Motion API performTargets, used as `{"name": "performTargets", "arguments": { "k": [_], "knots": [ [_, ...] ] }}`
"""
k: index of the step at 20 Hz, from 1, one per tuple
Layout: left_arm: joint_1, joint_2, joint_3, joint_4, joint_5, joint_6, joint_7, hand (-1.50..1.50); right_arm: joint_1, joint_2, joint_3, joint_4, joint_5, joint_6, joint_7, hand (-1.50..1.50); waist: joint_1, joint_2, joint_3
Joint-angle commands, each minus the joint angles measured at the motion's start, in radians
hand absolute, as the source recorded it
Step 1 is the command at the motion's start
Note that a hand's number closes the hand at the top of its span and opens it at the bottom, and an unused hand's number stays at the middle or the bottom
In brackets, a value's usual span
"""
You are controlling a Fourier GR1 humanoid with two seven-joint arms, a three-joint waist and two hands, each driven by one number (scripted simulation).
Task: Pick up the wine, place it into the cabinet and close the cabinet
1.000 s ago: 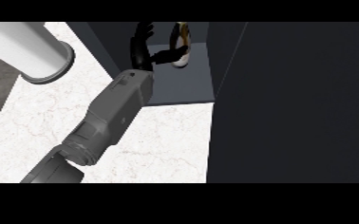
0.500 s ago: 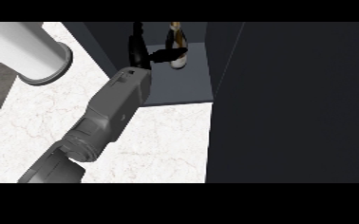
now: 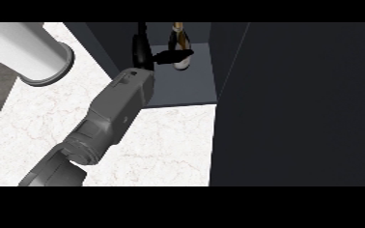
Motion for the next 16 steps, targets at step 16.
{"name": "performTargets", "arguments": {
  "k": [16],
  "knots": [
    [0.13, 0.03, 0.025, -0.304, -0.019, -0.199, -0.035, -1.5, 0.071, 0.002, -0.006, -0.165, -0.062, -0.041, 0.064, -1.5, 0.078, -0.027, -0.001]
  ]
}}
